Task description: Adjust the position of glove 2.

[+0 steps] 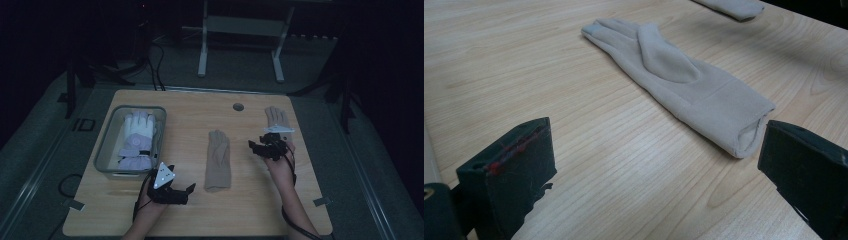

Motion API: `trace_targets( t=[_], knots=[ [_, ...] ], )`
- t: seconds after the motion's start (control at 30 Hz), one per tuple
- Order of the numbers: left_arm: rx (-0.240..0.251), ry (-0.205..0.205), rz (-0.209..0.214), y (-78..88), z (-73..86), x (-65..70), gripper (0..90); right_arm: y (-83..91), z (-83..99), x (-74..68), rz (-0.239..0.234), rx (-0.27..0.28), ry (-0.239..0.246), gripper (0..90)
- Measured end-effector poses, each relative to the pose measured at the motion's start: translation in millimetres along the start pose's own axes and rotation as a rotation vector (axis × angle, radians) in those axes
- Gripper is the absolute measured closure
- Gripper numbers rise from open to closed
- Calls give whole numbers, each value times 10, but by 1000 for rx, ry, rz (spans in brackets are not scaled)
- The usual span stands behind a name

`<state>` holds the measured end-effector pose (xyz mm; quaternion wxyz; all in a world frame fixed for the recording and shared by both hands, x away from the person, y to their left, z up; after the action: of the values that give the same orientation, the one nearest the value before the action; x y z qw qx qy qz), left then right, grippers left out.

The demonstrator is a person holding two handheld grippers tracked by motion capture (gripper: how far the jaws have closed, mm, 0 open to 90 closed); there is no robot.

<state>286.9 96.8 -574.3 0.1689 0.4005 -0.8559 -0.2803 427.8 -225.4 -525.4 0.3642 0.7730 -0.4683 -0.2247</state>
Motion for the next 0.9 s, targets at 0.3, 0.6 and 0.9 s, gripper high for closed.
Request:
trace_targets(
  t=[0.3, 0.6, 0.9],
  knots=[
    [3, 1, 8, -7, 3, 1, 21, 89, -110, 507, 57, 34, -6, 464],
    [3, 1, 16, -28, -4, 6, 21, 12, -186, 935, 112, 2, -98, 431],
    [4, 4, 25, -25, 3, 14, 21, -178, -201, 1185, 148, -17, -179, 392]
  ],
)
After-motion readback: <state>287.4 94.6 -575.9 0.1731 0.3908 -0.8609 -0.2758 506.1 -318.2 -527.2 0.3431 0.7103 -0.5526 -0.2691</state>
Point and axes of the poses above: each handheld gripper's, and its own axes: y roughly backward along the jaws, z roughly out of its underside, x roughly to its right, the point moved 4 cm from there along -y, roughly forward along the jaws, and after that the axes turned 11 degrees about -x, right-handed, at the moved point
